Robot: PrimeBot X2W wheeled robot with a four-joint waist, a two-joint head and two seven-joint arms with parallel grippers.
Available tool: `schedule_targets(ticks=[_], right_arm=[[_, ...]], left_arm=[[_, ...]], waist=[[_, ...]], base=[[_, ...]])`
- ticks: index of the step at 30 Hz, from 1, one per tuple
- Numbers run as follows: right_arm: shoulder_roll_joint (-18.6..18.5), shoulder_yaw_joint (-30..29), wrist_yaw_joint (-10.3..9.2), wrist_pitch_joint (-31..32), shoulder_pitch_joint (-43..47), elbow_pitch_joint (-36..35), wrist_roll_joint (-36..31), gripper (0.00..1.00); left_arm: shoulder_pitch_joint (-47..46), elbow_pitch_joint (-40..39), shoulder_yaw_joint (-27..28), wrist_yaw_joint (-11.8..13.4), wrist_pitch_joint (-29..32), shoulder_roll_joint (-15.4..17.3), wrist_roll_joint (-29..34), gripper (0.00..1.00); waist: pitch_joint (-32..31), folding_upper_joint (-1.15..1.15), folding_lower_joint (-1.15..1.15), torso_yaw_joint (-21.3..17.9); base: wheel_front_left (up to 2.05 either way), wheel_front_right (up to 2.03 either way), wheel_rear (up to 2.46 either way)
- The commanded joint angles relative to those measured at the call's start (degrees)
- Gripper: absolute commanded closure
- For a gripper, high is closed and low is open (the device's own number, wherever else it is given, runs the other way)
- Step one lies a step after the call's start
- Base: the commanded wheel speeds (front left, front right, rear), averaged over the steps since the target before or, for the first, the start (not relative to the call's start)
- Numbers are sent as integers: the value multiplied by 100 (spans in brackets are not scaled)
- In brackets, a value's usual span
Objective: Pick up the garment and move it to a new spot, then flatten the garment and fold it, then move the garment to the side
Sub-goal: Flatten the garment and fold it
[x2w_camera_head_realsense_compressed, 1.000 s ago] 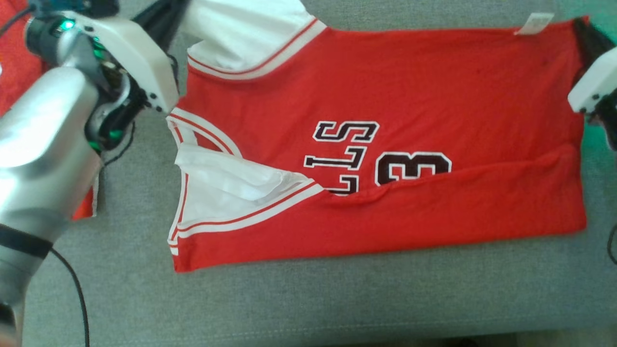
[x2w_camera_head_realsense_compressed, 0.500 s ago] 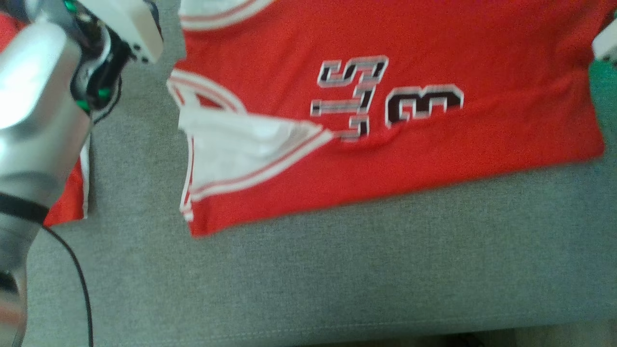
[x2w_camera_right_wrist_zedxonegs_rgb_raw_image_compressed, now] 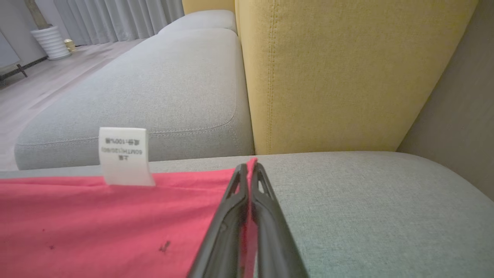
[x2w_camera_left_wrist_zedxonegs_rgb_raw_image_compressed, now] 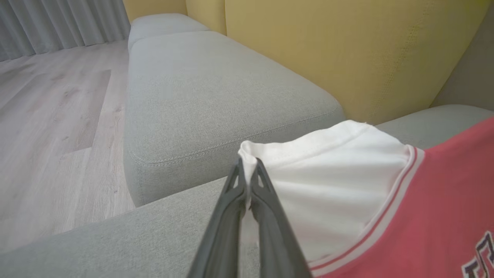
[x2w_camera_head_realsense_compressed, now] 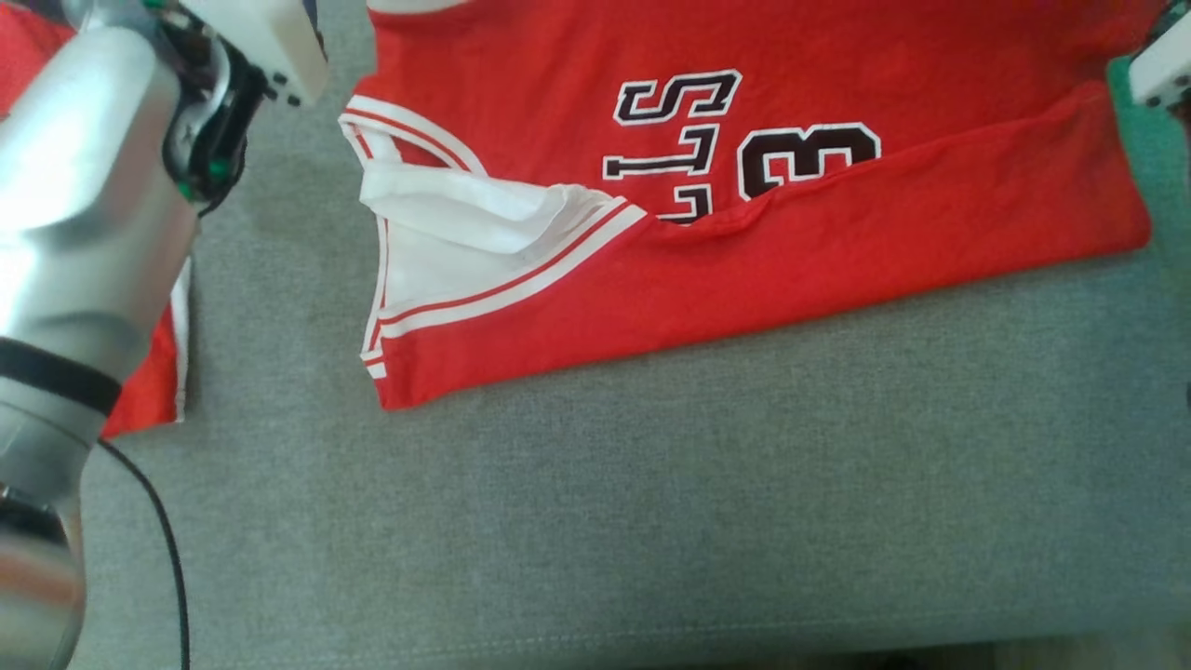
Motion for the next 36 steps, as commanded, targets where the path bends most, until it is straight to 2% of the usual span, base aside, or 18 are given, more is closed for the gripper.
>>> schedule_targets(ticks=[1,8,12,24,30,35,36], right_arm=[[-97,99,37,-74,233,-163,112,100],[-430,451,37,-27,855,-452,711,100],[-668,653,37,118,1233,-683,1055,100],[-1483,1404,37,1372,2206,-1538,1836,100],[-1703,1601,37,1671,2285,-1627,1735,100],[-1735,1721,37,1866,2344,-1585,1604,100],[-1740,1733,37,1892,2352,-1587,1580,49]], left_arm=[[-64,-70,156,-16,-61,301,87,100],[560,-495,-27,-67,-23,587,90,100],[1026,-997,-154,11,126,792,58,100],[2414,-2747,-660,407,946,1440,-115,100],[2658,-3055,-762,557,1043,1450,-152,100],[2724,-3030,-863,525,1046,1344,-153,100],[2738,-3008,-886,504,1060,1329,-163,100]], waist=[[-102,0,0,17],[-492,0,0,111],[-720,0,0,202],[-1165,0,0,375],[-1164,0,0,355],[-1162,0,0,307],[-1166,0,0,293]], base=[[0,0,0],[0,0,0],[0,0,0],[0,0,0],[0,0,0],[0,0,0],[0,0,0]])
